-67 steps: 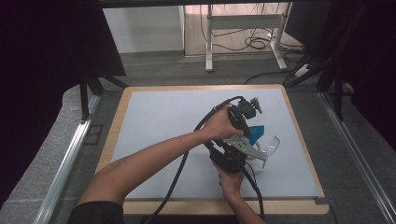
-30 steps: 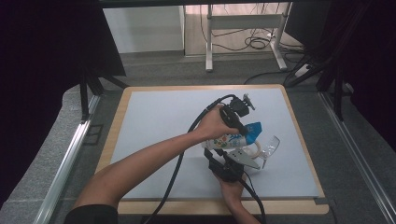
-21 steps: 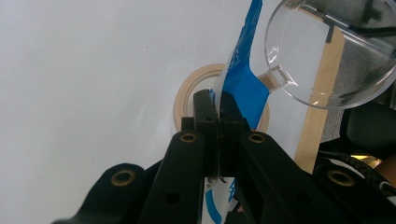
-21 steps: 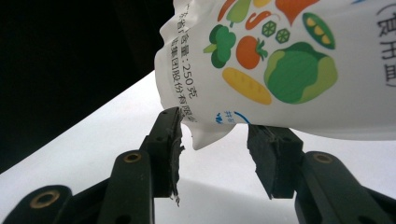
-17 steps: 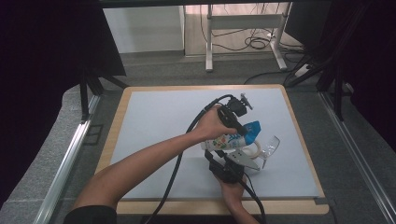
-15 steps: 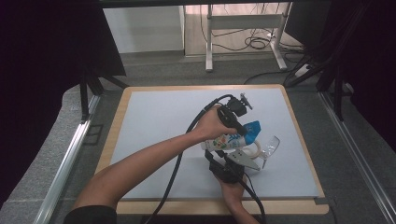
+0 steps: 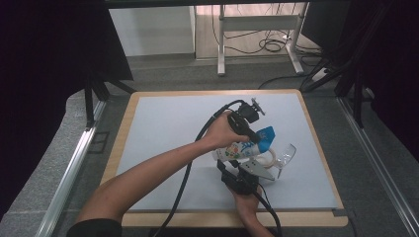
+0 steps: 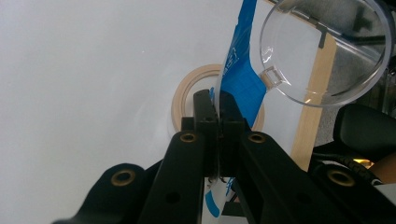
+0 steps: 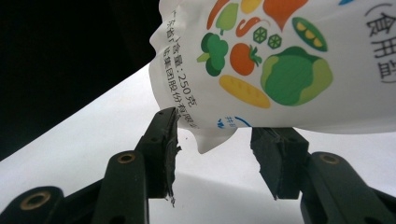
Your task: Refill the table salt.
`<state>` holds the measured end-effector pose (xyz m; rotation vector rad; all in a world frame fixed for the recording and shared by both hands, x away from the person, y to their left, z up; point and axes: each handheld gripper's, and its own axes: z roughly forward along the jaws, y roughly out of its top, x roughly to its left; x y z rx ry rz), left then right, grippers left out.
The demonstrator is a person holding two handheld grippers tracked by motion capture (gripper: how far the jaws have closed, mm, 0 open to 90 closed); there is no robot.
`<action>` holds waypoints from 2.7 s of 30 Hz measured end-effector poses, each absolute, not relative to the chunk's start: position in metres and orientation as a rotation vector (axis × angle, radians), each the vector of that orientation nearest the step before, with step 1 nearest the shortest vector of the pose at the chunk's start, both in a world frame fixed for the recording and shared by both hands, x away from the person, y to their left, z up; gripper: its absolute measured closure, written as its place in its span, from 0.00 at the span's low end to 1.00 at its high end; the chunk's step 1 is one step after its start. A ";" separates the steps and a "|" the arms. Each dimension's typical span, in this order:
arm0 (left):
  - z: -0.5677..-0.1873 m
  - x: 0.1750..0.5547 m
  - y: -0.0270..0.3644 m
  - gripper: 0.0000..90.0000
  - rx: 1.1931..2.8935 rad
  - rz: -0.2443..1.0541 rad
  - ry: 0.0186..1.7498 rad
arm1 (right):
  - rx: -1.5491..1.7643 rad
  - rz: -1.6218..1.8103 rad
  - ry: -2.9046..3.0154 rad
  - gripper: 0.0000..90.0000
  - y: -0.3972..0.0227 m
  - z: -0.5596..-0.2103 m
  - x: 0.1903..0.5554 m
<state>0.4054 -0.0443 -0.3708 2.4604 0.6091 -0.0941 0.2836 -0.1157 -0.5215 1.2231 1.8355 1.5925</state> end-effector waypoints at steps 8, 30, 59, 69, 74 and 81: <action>-0.371 0.407 -0.042 1.00 2.453 -0.098 0.614 | 1.220 1.589 1.840 0.57 -0.116 -0.522 0.283; -0.369 0.407 -0.032 1.00 2.431 -0.107 0.634 | 1.243 1.588 1.858 0.53 -0.122 -0.525 0.277; -0.375 0.404 -0.020 1.00 2.403 -0.137 0.643 | 1.249 1.554 1.860 0.50 -0.131 -0.530 0.271; -0.375 0.403 -0.018 1.00 2.392 -0.145 0.643 | 1.240 1.542 1.855 0.50 -0.136 -0.531 0.269; -0.377 0.402 -0.015 1.00 2.390 -0.150 0.641 | 1.248 1.538 1.853 0.50 -0.141 -0.531 0.267; -0.380 0.402 -0.011 1.00 2.378 -0.157 0.644 | 1.248 1.533 1.851 0.50 -0.145 -0.533 0.266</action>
